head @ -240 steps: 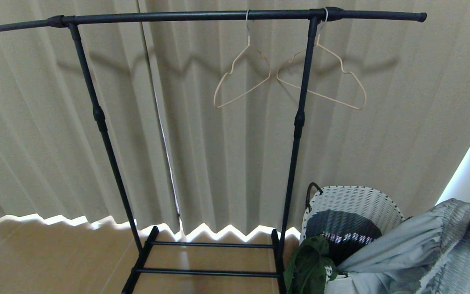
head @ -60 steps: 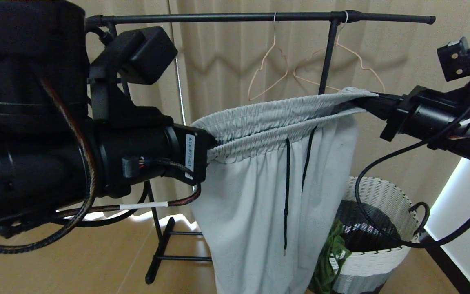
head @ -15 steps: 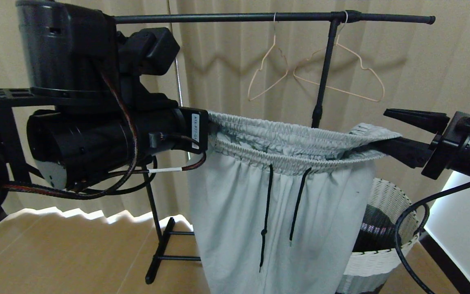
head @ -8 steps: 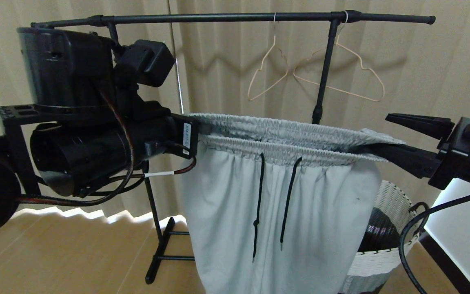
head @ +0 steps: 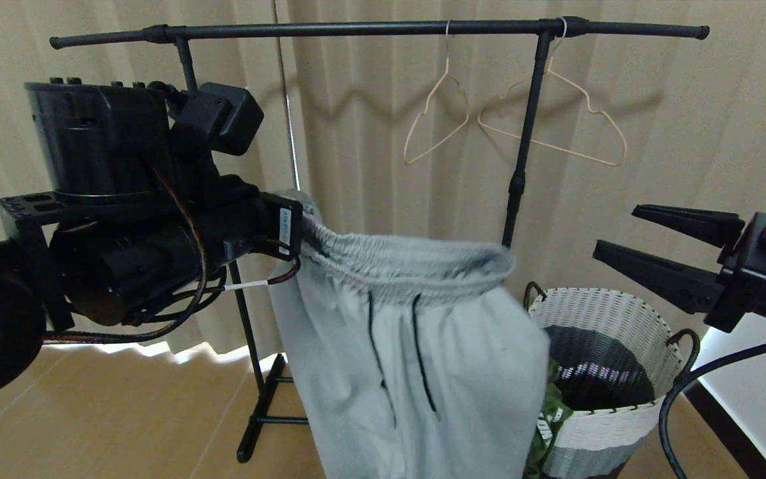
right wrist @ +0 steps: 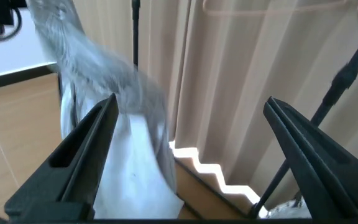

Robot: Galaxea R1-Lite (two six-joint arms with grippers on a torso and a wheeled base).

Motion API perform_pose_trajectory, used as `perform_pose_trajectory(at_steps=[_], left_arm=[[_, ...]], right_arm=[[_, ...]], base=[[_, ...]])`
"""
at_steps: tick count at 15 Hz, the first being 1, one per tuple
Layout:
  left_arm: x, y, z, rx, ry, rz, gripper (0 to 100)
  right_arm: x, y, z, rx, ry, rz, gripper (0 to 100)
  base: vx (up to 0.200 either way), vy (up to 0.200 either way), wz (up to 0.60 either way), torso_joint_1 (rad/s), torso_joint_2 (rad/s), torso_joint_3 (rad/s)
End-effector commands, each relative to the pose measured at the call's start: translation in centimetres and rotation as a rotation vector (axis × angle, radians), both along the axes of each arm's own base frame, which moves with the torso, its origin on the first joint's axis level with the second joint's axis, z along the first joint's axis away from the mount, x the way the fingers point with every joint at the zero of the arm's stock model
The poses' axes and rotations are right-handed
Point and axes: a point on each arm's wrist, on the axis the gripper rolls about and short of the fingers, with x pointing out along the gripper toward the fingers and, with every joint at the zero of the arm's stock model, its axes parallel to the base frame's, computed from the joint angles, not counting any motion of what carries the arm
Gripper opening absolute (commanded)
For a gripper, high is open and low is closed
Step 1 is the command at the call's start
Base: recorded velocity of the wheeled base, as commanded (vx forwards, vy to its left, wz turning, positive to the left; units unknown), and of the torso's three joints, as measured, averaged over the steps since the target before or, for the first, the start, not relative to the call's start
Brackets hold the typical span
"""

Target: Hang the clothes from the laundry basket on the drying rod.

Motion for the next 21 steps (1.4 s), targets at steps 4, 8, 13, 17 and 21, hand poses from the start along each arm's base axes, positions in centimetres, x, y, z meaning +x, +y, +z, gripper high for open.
perform_pose_trajectory(at_steps=[4,8,13,17,21], left_arm=[[-0.1,0.1,0.0,-0.005,-0.01,0.009,0],[-2.4,3.8,-1.0,0.055,0.001,0.112,0],[-9.2,10.4,-2.4,0.064,-0.008,0.248,0],[-13.1,13.2,-4.1,0.062,0.016,0.31,0],[-16.2,14.7,-5.4,0.057,0.071,0.35,0]], right_arm=[[-0.5,0.2,-1.0,-0.009,0.03,0.016,100],[-1.4,-1.4,-2.1,-0.07,0.048,-0.059,100],[-2.4,-3.7,-4.4,-0.202,0.049,-0.283,100],[-3.8,-4.1,-5.5,-0.225,0.062,-0.337,100],[-4.2,-4.6,-6.7,-0.26,0.084,-0.512,100]], base=[[0.0,0.0,0.0,0.0,0.0,0.0],[0.0,0.0,0.0,0.0,0.0,0.0],[0.0,0.0,0.0,0.0,0.0,0.0],[0.0,0.0,0.0,0.0,0.0,0.0],[0.0,0.0,0.0,0.0,0.0,0.0]])
